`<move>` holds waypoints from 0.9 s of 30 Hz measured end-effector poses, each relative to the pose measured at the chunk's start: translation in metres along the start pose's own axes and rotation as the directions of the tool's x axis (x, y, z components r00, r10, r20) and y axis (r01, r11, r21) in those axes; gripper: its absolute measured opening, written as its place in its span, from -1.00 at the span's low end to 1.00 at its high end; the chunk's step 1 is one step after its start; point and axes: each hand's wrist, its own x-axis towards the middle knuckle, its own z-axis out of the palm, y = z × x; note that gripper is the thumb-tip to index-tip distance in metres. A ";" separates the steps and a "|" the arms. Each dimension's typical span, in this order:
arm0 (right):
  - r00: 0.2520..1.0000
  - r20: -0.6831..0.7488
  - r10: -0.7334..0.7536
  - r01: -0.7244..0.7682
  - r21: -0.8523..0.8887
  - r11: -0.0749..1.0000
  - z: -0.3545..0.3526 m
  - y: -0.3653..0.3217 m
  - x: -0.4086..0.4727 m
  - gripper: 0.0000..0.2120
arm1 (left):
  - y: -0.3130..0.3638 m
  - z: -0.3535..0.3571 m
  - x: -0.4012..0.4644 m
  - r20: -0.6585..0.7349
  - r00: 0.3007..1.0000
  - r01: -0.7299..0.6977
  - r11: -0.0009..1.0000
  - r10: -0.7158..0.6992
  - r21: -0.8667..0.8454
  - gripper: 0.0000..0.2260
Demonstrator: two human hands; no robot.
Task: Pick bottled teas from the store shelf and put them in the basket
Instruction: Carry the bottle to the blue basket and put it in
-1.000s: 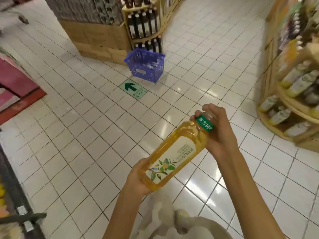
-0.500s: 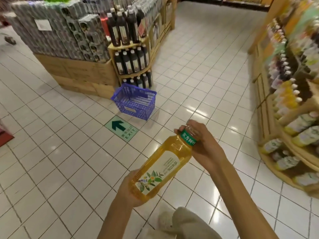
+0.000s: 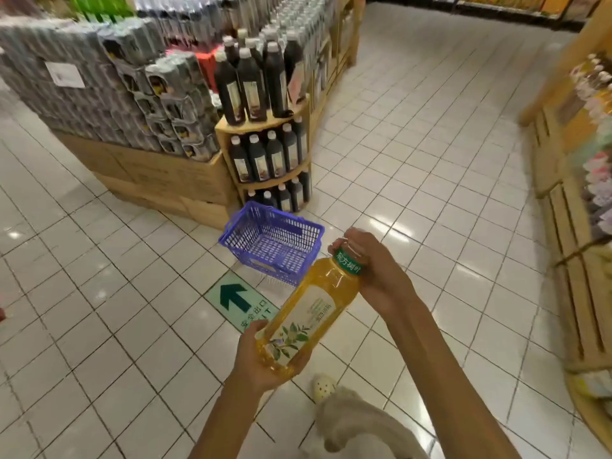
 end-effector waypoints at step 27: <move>0.962 -0.225 0.156 -0.261 -0.578 0.773 -0.112 0.254 0.585 -0.79 | 0.368 -0.010 0.558 -0.281 0.959 0.073 0.914 0.046 0.400 -0.79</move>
